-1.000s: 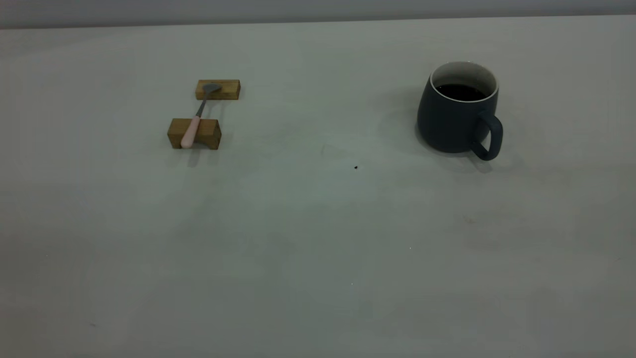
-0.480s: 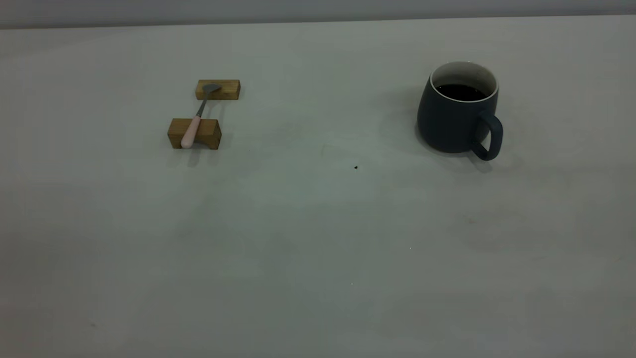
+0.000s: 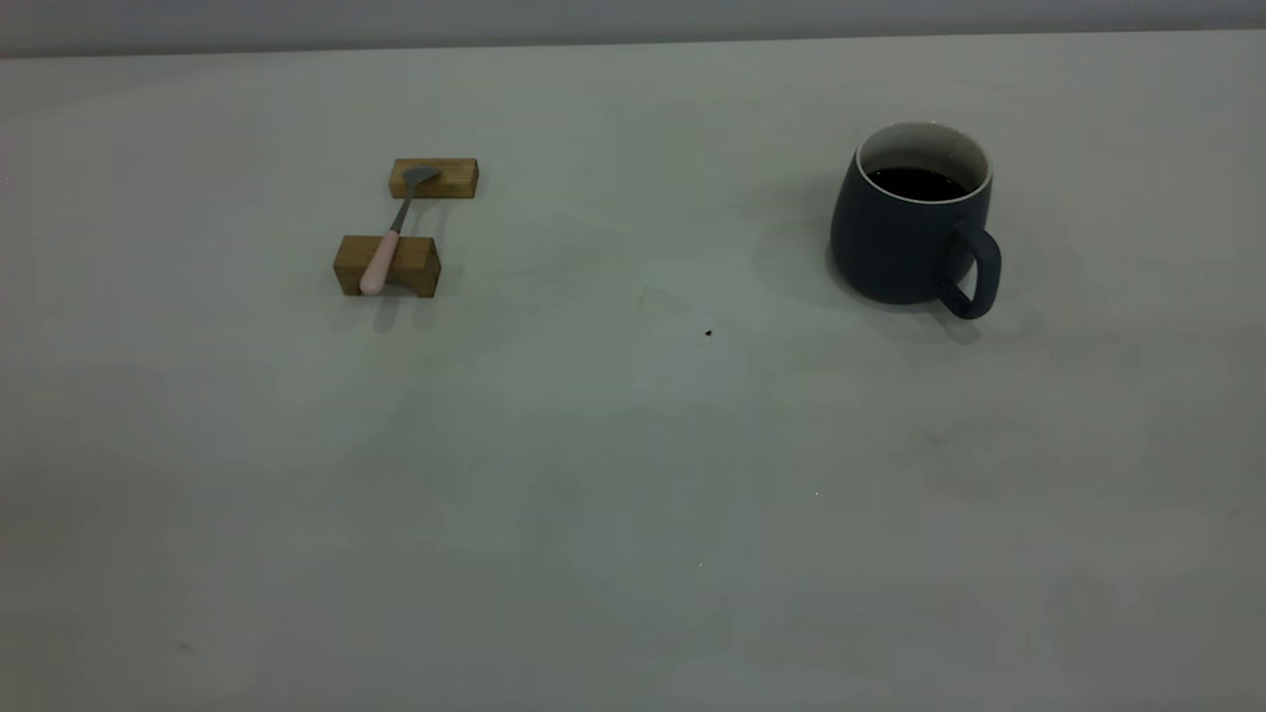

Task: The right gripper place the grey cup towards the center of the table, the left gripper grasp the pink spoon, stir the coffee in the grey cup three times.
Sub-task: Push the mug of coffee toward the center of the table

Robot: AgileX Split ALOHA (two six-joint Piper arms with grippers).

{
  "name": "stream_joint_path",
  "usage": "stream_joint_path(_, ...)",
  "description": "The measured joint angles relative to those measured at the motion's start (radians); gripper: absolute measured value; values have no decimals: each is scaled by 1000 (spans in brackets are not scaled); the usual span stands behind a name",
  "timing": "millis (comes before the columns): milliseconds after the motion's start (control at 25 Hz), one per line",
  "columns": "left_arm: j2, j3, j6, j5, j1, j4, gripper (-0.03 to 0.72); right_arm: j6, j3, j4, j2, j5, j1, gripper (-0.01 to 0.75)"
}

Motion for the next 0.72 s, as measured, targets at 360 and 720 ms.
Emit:
stream_joint_path(360,0,0,0,0,0,0,411,0,0,57,0,-14,0,389)
stream_joint_path(720,0,0,0,0,0,0,411,-12,-178,80,417,-72,0,496)
